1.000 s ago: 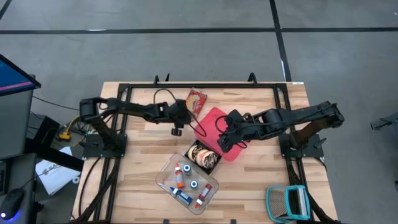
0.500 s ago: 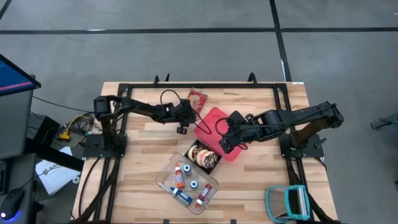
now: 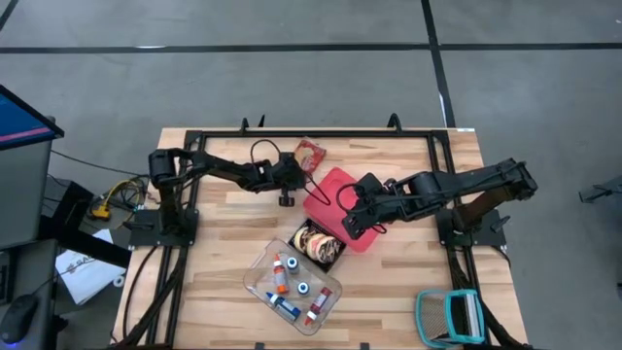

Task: Pick & Place Food Item
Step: Put the popcorn bag into the pink bin

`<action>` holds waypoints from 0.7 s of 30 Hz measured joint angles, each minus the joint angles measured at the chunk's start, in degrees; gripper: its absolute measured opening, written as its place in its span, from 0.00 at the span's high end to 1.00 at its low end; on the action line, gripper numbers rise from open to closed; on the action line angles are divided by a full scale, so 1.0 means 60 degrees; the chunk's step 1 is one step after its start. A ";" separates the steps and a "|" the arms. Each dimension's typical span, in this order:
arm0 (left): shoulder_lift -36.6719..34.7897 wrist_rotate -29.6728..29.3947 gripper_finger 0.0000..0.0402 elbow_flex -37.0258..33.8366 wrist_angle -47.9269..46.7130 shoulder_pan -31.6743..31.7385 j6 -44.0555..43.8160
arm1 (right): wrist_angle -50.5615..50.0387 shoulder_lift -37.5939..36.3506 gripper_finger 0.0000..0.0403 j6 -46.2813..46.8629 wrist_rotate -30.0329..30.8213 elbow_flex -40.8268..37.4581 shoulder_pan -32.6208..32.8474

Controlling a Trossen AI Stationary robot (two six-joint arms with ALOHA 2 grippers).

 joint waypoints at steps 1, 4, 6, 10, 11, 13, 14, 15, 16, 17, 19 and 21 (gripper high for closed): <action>-0.0150 -0.0038 0.98 -0.0006 -0.0152 -0.0016 -0.0128 | 0.0004 0.0000 0.49 0.0032 0.0003 0.0000 0.0029; -0.0773 -0.0033 1.00 -0.0009 -0.0294 -0.0097 -0.0605 | 0.0032 0.0000 0.49 0.0108 0.0004 0.0000 0.0063; -0.1425 -0.0029 1.00 -0.0009 -0.0381 -0.0174 -0.0903 | 0.0059 0.0000 0.49 0.0138 0.0064 -0.0004 0.0130; -0.3036 0.0142 1.00 -0.0012 -0.0892 -0.0348 -0.1448 | 0.0122 0.0000 0.49 0.0223 0.0353 -0.0001 0.0263; -0.3415 0.0328 1.00 -0.0003 -0.0925 -0.0400 -0.1619 | 0.0108 0.0000 0.49 0.0287 0.0451 -0.0004 0.0317; -0.4219 0.0958 1.00 -0.0001 -0.1399 -0.0440 -0.2026 | 0.0107 0.0000 0.49 0.0400 0.0690 -0.0004 0.0435; -0.4548 0.1200 1.00 0.0001 -0.1453 -0.0528 -0.2204 | 0.0102 -0.0003 0.49 0.0494 0.0815 -0.0002 0.0505; -0.4869 0.1459 1.00 0.0013 -0.1548 -0.0566 -0.2443 | 0.0095 -0.0029 0.49 0.0575 0.0973 -0.0002 0.0578; -0.5129 0.1555 1.00 0.0000 -0.1834 -0.0666 -0.2665 | 0.0042 -0.0053 0.49 0.0686 0.1106 -0.0004 0.0674; -0.5362 0.1526 1.00 0.0026 -0.1814 -0.0838 -0.2888 | 0.0041 -0.0078 0.49 0.0803 0.1265 -0.0002 0.0757; -0.5706 0.1468 1.00 0.0136 -0.2185 -0.1134 -0.3141 | 0.0032 -0.0136 0.49 0.1016 0.1554 0.0006 0.0892; -0.5903 0.0938 1.00 0.0453 -0.2272 -0.1564 -0.3211 | -0.0001 -0.0228 0.49 0.1224 0.1840 -0.0004 0.1034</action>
